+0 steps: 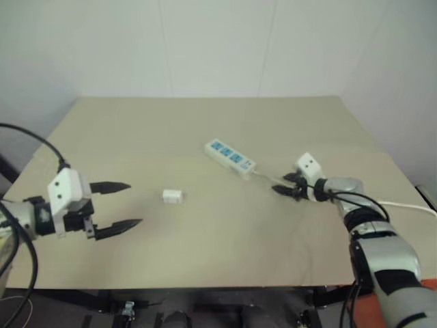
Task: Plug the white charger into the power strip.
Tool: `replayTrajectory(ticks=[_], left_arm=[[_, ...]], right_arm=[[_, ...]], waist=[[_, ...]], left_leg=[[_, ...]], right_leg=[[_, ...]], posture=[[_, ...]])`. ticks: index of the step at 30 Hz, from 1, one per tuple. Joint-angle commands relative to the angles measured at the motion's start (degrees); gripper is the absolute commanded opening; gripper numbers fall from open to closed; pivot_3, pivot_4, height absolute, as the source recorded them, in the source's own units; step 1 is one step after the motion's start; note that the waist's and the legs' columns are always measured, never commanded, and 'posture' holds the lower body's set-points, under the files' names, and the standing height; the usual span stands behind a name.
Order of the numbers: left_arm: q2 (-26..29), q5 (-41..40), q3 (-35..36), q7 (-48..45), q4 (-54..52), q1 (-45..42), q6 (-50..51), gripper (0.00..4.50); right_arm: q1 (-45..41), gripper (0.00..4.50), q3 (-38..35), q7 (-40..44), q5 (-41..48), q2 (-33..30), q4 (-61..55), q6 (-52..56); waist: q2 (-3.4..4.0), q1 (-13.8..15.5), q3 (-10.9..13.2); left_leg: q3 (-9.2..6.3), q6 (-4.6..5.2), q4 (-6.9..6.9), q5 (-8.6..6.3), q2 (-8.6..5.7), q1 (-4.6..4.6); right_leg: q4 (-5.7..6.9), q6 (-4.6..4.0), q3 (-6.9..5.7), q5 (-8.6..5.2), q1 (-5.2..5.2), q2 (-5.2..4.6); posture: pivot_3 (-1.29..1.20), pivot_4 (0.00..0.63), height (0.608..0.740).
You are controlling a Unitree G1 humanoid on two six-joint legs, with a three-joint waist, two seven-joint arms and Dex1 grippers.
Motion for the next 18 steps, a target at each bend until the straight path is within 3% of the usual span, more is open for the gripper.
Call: replayTrajectory(ticks=[1,5,9,13,18], left_arm=[[0.28,0.27,0.69,0.11,-0.71,-0.83,-0.78,4.50],[0.15,0.36,0.05,-0.24,-0.03,-1.65,-1.42,4.50],[0.31,0.92,-1.72,-0.95,2.37,-4.22,-2.41,4.50],[0.55,1.68,-4.29,-2.61,5.09,-7.29,-3.25,4.50],[0.07,3.31,-9.10,-5.06,9.43,-13.46,-4.97,4.50]], right_arm=[[-0.78,1.45,-0.03,-0.11,-1.30,-0.12,0.88,-0.50],[-0.86,0.06,-0.70,1.56,-0.92,0.00,-0.18,-1.65],[0.59,0.03,-0.92,4.60,-0.12,-0.35,-3.23,-3.90],[5.99,0.03,-1.68,9.65,2.70,-0.96,-13.78,-3.62],[23.30,0.03,-2.88,7.91,8.14,-1.66,-46.86,9.23]], waist=[[0.00,-0.27,0.00],[0.00,-0.93,0.00],[-0.01,-1.14,0.01],[-0.02,-1.19,0.02],[-0.01,-0.88,0.03]], left_leg=[[0.00,0.00,0.00,0.00,0.00,0.00],[0.00,0.00,0.01,0.00,0.00,0.00],[-0.02,0.00,0.00,0.00,0.00,-0.01],[-0.01,0.00,-0.01,0.00,0.00,-0.02],[-0.08,0.00,-0.04,0.00,0.03,-0.12]], right_leg=[[0.00,0.00,0.00,0.00,0.01,0.00],[-0.01,0.00,0.00,0.00,0.03,0.00],[-0.02,0.00,0.00,0.00,0.02,0.01],[-0.02,0.01,0.00,0.00,0.01,0.01],[0.04,0.02,-0.04,-0.01,-0.09,0.06]], posture=[[0.00,0.150,0.740],[0.00,0.150,0.740],[0.00,0.150,0.740],[0.00,0.150,0.740],[0.00,0.150,0.740]])
